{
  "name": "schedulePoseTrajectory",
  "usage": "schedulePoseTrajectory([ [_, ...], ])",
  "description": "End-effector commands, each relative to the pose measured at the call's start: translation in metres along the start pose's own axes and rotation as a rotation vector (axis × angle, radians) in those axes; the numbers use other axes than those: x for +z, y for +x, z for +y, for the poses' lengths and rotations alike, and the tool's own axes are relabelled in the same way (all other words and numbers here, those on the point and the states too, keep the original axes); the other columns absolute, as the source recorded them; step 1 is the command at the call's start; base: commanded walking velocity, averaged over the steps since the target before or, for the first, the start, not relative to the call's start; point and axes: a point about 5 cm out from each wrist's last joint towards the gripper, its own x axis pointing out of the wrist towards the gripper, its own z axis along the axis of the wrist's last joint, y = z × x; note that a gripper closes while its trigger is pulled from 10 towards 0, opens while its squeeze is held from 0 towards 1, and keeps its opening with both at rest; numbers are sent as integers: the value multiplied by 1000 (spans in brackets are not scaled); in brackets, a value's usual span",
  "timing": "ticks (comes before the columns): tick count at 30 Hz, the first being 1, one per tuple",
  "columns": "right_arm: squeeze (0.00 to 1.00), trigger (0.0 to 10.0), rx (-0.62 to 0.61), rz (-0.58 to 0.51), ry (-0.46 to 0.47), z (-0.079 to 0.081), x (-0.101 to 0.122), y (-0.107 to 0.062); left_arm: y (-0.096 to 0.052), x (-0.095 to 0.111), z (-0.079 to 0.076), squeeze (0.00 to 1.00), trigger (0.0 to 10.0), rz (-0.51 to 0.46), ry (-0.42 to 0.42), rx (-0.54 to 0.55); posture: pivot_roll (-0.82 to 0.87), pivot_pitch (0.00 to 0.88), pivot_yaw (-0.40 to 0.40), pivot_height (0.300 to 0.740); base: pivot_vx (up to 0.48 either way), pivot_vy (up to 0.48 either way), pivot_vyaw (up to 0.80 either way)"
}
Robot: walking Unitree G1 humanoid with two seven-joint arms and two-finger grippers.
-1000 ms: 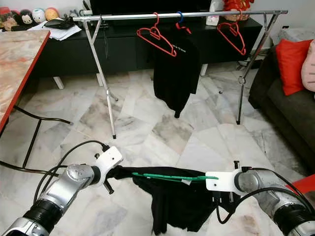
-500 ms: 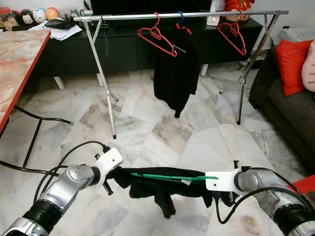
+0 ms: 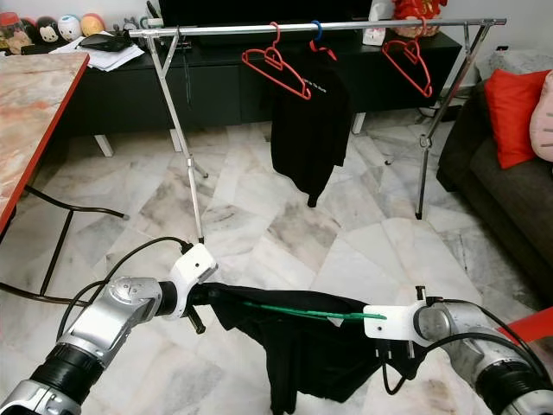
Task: Hang hanger
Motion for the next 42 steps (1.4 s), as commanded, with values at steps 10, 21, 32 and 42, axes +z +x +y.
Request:
schedulePoseTrajectory([
  [10, 0, 0, 12, 82, 243, 25, 4, 23, -7, 14, -4, 0, 10000, -70, -45, -41, -179, 34, 1, 740, 0, 0, 0],
  [21, 0, 0, -85, -147, 536, 8, 64, 36, 3, 23, -20, 0, 10000, -103, -48, -85, -170, 40, -2, 740, 0, 0, 0],
  [32, 0, 0, -155, -275, 648, -7, 89, 36, 13, 25, -29, 0, 10000, -95, -32, -86, -165, 51, -10, 740, 0, 0, 0],
  [42, 0, 0, -194, -355, 764, -17, 96, 34, 15, 25, -41, 0, 10000, -89, 24, -181, -163, 46, -8, 740, 0, 0, 0],
])
